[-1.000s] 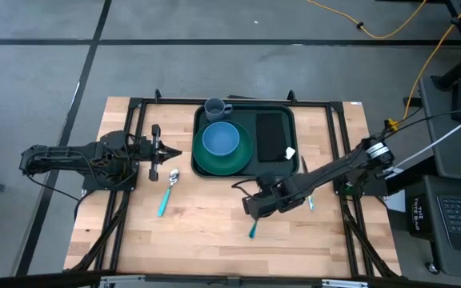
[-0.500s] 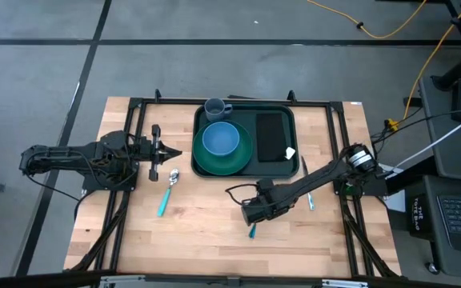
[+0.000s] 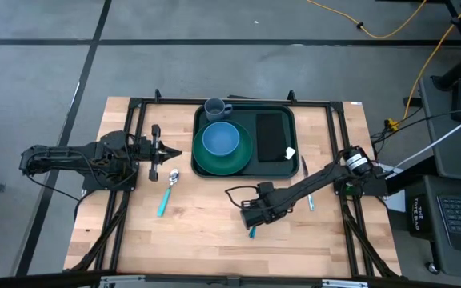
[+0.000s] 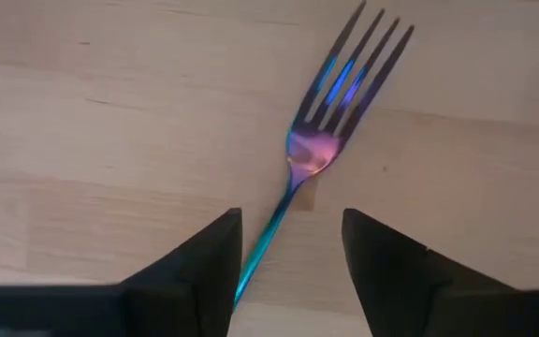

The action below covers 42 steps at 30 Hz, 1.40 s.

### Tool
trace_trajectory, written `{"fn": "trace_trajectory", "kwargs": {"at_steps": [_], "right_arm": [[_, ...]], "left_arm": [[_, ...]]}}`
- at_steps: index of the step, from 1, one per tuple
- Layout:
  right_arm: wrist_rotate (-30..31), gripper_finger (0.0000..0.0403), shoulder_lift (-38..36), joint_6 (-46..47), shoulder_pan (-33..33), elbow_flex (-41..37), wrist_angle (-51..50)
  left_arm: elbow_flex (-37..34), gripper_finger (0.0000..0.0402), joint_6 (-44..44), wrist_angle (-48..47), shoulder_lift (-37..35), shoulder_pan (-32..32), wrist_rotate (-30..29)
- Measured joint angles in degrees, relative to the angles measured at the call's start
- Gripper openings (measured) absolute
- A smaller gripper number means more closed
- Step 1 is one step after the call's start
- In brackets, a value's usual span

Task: Set up tray
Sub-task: Put the blue fork on the black napkin

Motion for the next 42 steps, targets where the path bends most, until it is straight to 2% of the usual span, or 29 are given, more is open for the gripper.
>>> {"fn": "trace_trajectory", "kwargs": {"at_steps": [21,32,36,42], "right_arm": [[-1.2,0.0189,2.5,1.1,-0.2,0.0,0.5],[-3.3,0.0188,3.5,-1.7,-0.4,0.0,-0.8],[-4.0,0.0175,3.5,-4.3,-0.4,0.0,-1.1],[-4.0,0.0134,3.5,-8.1,-0.4,0.0,-1.2]], "left_arm": [[0.0,0.0005,0.0,0.0,0.0,0.0,0.0],[0.0,0.0006,0.0,-0.1,0.0,0.0,0.0],[0.0,0.0003,0.0,0.0,0.0,0.0,0.0],[0.0,0.0005,0.0,0.0,0.0,0.0,0.0]]}}
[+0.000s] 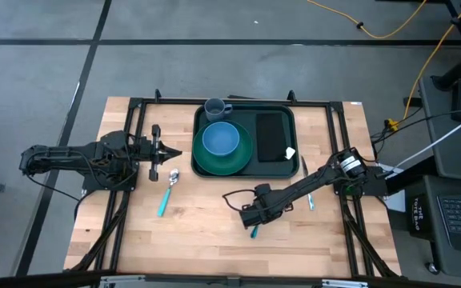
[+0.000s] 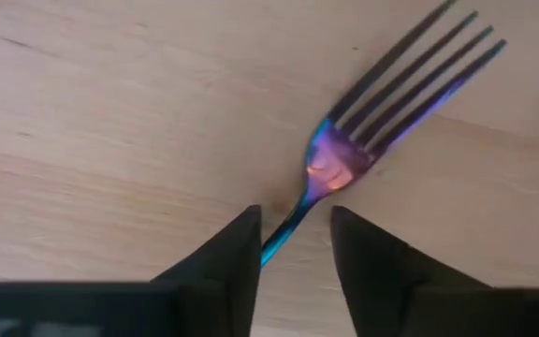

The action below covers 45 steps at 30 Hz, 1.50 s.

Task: Set up tray
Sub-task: Put the blue fork on the black napkin

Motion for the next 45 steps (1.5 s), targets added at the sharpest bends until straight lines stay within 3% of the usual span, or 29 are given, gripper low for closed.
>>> {"fn": "trace_trajectory", "kwargs": {"at_steps": [9,18,36,45], "right_arm": [[-0.2,0.0081,0.0,-0.4,0.0,0.0,-0.3],[-0.2,0.0052,0.0,-3.2,0.0,0.0,-0.3],[-2.6,0.0073,0.0,-13.5,0.0,0.0,0.6],[-2.4,0.0077,0.0,-9.9,0.0,0.0,0.8]], "left_arm": [[0.0,0.0002,0.0,0.0,0.0,0.0,0.0],[0.0,0.0003,0.0,0.0,0.0,0.0,0.0],[0.0,0.0004,0.0,0.0,0.0,0.0,0.0],[0.0,0.0002,0.0,0.0,0.0,0.0,0.0]]}}
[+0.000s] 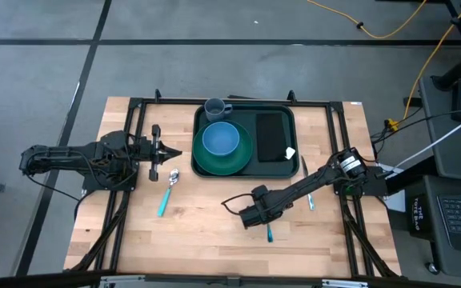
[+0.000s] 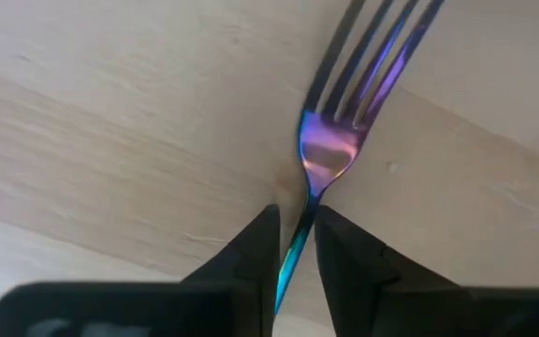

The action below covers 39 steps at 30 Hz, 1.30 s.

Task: Set up tray
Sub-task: Put the blue fork on the black napkin

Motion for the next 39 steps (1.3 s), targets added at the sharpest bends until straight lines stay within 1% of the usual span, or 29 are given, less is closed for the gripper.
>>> {"fn": "trace_trajectory", "kwargs": {"at_steps": [8,10,16,18,24,29,33,39], "right_arm": [[0.1,0.0071,0.0,2.3,0.0,0.0,0.6],[0.2,0.0062,0.0,3.8,0.0,0.0,0.8],[0.3,0.0018,0.0,3.9,0.0,0.0,0.9],[0.3,0.0010,0.0,3.9,0.0,0.1,0.9],[0.3,0.0022,0.0,3.9,0.0,0.1,0.8],[0.3,0.0011,0.0,3.8,0.0,0.1,0.8],[0.3,0.0011,-1.0,3.3,0.0,0.1,0.7],[1.3,0.0013,-4.0,-0.9,0.0,0.1,0.1]], "left_arm": [[0.0,0.0005,0.0,0.0,0.0,0.0,0.0],[0.0,0.0003,0.0,0.0,0.0,0.0,0.0],[0.0,0.0005,0.0,0.0,0.0,0.0,0.0],[0.0,0.0006,0.0,0.0,0.0,0.0,0.0],[0.0,0.0002,0.0,0.0,0.0,0.0,0.0],[0.0,0.0005,0.0,0.0,0.0,0.0,0.0],[0.0,0.0004,0.0,0.0,0.0,0.0,0.0],[0.0,0.0003,0.0,0.0,0.0,0.0,0.0]]}}
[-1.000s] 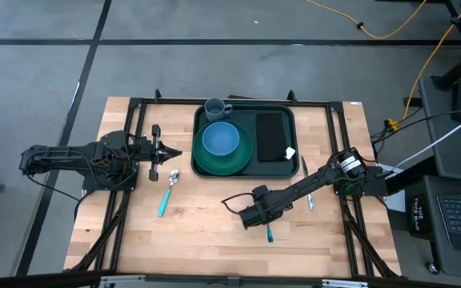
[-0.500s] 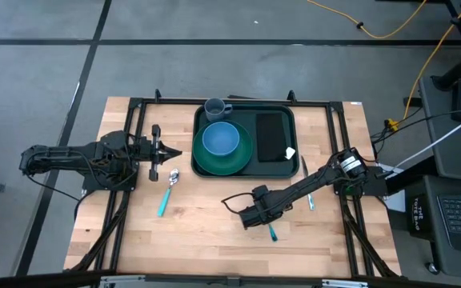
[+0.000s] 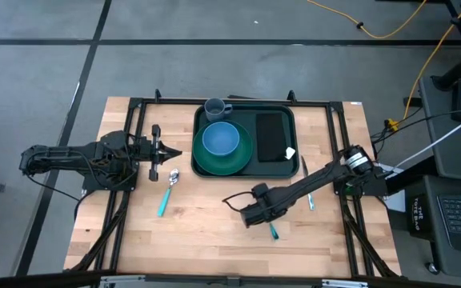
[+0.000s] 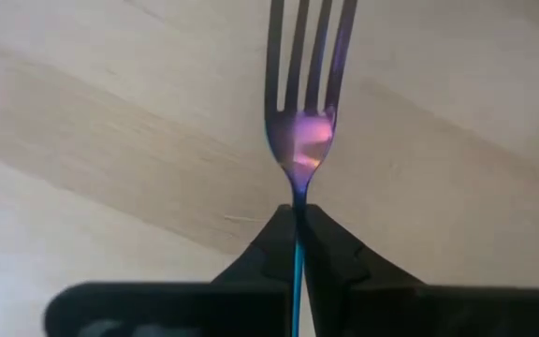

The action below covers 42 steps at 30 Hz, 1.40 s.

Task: Set up tray
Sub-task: Put the blue fork on the black napkin

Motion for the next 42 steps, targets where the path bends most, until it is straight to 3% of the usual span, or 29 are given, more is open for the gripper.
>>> {"fn": "trace_trajectory", "kwargs": {"at_steps": [8,17,21,25,35,42], "right_arm": [[7.0,0.0014,-7.8,-9.3,0.0,-0.1,-3.6],[22.8,0.0013,-16.6,-21.7,0.0,0.0,-10.4],[27.6,0.0013,-17.0,-26.4,0.0,-0.7,-12.5],[28.6,0.0013,-18.0,-28.5,0.0,-5.7,-12.1],[29.6,0.0014,-31.3,-31.9,-1.4,-25.2,7.0],[28.7,0.0014,-40.8,-45.4,-5.7,-32.7,19.9]], "left_arm": [[0.0,0.0003,0.0,0.0,0.0,0.0,0.0],[0.0,0.0005,0.0,-0.1,0.0,0.0,-0.6],[0.0,0.0002,0.0,-1.9,0.0,0.0,-3.3],[0.0,0.0003,0.0,-4.8,0.0,0.0,-7.3],[0.0,0.0002,0.0,-6.9,0.0,0.0,-7.6],[0.0,0.0005,0.0,-8.1,0.0,0.0,-7.6]]}}
